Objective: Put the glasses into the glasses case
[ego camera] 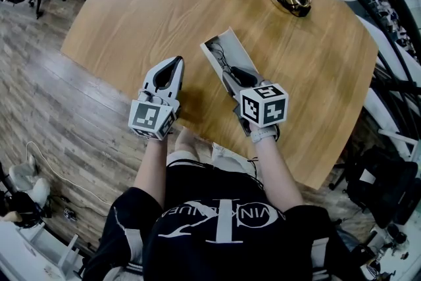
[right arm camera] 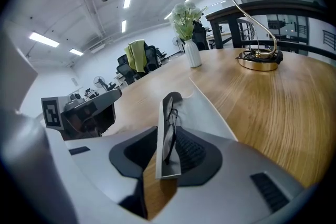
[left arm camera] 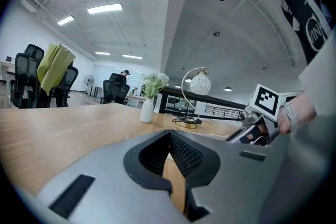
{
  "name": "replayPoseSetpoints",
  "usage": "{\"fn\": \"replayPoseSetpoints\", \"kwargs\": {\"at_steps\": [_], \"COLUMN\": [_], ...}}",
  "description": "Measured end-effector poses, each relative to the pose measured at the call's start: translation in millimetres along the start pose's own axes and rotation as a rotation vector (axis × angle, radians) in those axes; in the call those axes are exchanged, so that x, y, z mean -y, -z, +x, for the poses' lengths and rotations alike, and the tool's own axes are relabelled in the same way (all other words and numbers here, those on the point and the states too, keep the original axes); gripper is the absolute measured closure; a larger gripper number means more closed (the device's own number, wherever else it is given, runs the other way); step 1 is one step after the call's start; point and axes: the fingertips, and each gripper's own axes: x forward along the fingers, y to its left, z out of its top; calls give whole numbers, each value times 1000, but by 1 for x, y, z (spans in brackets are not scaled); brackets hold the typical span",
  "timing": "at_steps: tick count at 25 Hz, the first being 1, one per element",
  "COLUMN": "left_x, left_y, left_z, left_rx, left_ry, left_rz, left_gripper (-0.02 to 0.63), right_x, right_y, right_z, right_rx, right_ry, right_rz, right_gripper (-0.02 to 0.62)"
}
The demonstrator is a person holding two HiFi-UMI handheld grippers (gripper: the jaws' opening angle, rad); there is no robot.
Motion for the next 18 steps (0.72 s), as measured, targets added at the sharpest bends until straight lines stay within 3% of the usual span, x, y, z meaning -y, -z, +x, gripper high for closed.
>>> {"fn": "replayPoseSetpoints", "kwargs": {"at_steps": [11,18], "left_x": [1,6], "left_y": [1,-5], "left_z": [-7,-12], "left_rx": [13,12], "left_ry": [6,-3], "left_rz": [6,1], "left_gripper": [591,591], "right_x": [-9,-13], "right_y": [-3,-7], "right_z": [-2,-7], "right_rx": [43,84], "right_ry": [-22,-44], "right_rz": [-29,-33], "right_gripper": [379,365]}}
